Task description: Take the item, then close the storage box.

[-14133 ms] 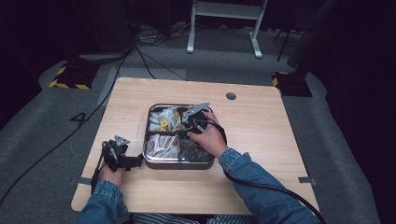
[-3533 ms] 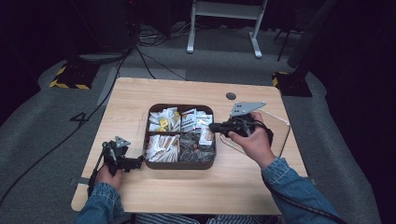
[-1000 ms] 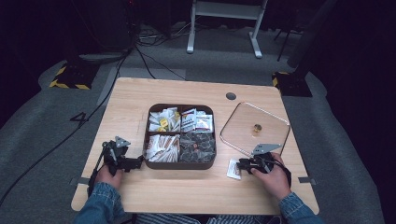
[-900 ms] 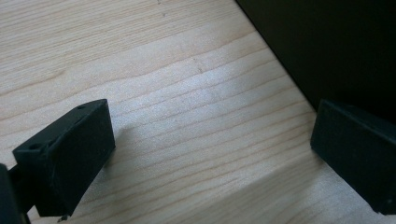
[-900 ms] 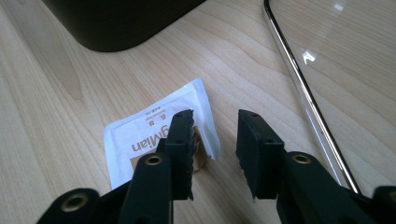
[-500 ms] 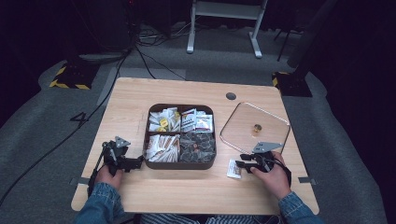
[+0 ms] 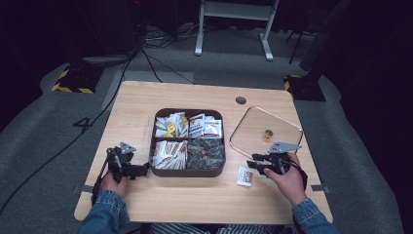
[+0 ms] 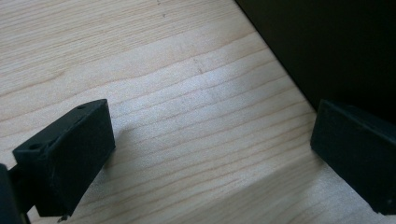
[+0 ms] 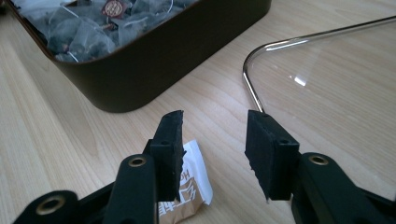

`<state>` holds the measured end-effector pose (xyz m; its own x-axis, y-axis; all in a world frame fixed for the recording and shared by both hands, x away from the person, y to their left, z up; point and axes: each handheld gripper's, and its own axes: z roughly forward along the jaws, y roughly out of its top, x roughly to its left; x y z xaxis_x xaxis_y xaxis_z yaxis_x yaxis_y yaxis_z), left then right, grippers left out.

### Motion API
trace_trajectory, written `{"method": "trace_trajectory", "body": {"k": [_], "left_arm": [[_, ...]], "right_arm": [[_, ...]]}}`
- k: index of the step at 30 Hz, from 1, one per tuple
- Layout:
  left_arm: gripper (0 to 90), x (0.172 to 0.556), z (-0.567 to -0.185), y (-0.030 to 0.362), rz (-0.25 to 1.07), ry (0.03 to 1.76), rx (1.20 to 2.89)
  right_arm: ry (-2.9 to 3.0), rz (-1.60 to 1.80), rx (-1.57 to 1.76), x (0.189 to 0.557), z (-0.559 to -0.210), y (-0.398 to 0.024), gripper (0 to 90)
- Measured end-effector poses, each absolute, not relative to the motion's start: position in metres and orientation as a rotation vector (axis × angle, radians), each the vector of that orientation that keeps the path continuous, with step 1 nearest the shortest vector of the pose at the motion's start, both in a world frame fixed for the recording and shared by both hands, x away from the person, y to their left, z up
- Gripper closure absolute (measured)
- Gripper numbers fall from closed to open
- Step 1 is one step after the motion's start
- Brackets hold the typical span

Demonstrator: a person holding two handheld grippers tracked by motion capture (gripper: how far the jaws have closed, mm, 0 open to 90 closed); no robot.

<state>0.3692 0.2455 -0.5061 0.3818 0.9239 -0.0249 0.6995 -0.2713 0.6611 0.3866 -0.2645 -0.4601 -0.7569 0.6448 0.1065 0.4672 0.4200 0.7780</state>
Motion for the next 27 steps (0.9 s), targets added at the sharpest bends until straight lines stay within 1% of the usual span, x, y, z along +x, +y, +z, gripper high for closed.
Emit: {"method": "trace_trajectory", "body": {"k": [7,12,18,27], "left_arm": [[0.0,0.369,-0.506,0.245,0.496,1.39,2.057],[0.0,0.368,-0.506,0.245,0.497,1.39,2.057],[0.0,0.368,-0.506,0.245,0.497,1.392,2.055],[0.0,0.368,-0.506,0.245,0.498,1.394,2.054]], "right_arm": [[2.397,1.285,0.998,0.392,-0.444,-0.271,55.9],[2.371,1.266,0.993,0.4,-0.433,-0.274,53.0],[2.333,1.219,1.033,0.421,-0.423,-0.28,45.2],[2.269,1.124,1.145,0.455,-0.422,-0.297,42.7]]}}
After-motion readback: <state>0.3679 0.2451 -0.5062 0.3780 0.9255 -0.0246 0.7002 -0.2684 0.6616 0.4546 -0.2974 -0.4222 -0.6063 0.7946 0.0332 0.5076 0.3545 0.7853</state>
